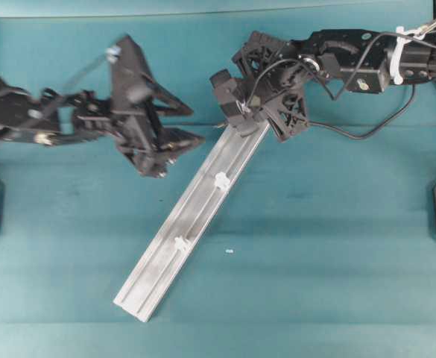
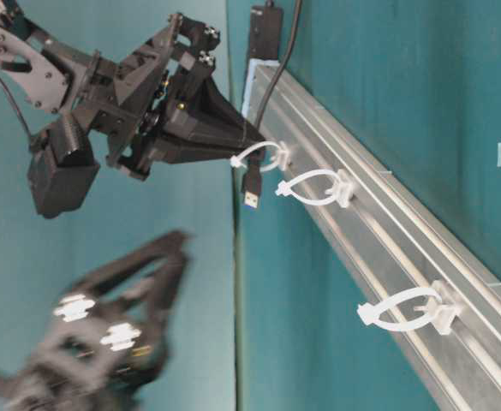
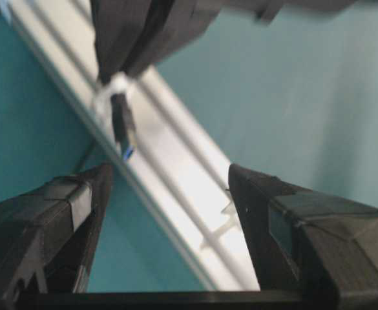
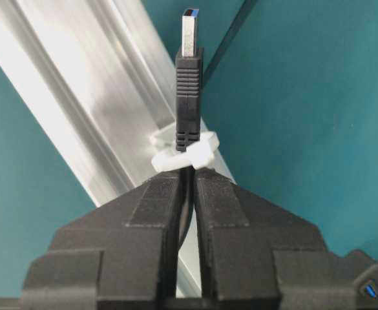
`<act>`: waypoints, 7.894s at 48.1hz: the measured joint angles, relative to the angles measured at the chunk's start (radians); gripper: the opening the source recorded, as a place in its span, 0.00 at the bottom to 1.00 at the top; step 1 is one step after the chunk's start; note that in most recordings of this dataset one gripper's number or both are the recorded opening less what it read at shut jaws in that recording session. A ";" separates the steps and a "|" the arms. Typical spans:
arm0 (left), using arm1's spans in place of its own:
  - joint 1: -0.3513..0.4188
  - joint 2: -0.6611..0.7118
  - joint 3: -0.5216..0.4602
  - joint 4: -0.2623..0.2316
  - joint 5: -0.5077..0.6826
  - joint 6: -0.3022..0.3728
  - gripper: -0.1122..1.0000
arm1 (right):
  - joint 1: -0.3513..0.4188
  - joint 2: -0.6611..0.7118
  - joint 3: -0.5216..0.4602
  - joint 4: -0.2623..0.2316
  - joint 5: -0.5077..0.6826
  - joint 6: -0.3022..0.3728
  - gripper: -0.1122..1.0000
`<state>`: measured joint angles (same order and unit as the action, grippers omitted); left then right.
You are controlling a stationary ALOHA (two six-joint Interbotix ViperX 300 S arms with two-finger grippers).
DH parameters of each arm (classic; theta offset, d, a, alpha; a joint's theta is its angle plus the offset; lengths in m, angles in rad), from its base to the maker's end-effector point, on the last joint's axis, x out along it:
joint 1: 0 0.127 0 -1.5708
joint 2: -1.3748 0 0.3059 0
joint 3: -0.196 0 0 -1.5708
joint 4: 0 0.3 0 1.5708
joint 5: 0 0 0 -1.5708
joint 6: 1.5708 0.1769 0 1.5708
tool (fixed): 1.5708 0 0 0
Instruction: Pass the USB cable through three rings with both arms.
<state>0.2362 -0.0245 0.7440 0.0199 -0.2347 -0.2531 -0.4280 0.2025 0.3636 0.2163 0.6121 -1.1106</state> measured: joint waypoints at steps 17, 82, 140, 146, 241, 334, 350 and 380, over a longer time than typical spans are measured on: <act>0.041 0.138 -0.048 0.000 -0.100 0.020 0.83 | -0.002 -0.002 0.003 0.011 -0.005 0.000 0.16; 0.043 0.252 -0.137 0.000 -0.133 0.095 0.77 | -0.006 0.000 0.003 0.029 -0.009 0.000 0.16; 0.046 0.261 -0.160 0.000 -0.107 0.015 0.19 | -0.006 -0.002 0.005 0.034 0.025 0.000 0.26; 0.046 0.261 -0.164 0.000 -0.107 -0.011 0.20 | -0.005 -0.003 0.005 0.034 0.043 0.028 0.56; -0.029 0.144 -0.075 0.000 -0.092 -0.259 0.19 | 0.127 -0.060 0.032 -0.084 -0.072 0.222 0.59; -0.094 -0.374 0.242 0.006 0.147 -0.110 0.95 | 0.175 0.006 0.015 -0.264 0.075 0.025 0.18; -0.094 -0.463 0.256 0.006 0.209 -0.089 0.95 | 0.196 0.008 0.031 -0.267 0.080 0.017 0.18; -0.092 -0.505 0.256 0.006 0.210 -0.089 0.94 | 0.227 0.014 0.029 -0.255 0.043 0.025 0.18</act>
<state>0.1442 -0.5292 1.0002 0.0261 -0.0245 -0.3421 -0.2010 0.2163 0.3927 -0.0383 0.6550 -1.0861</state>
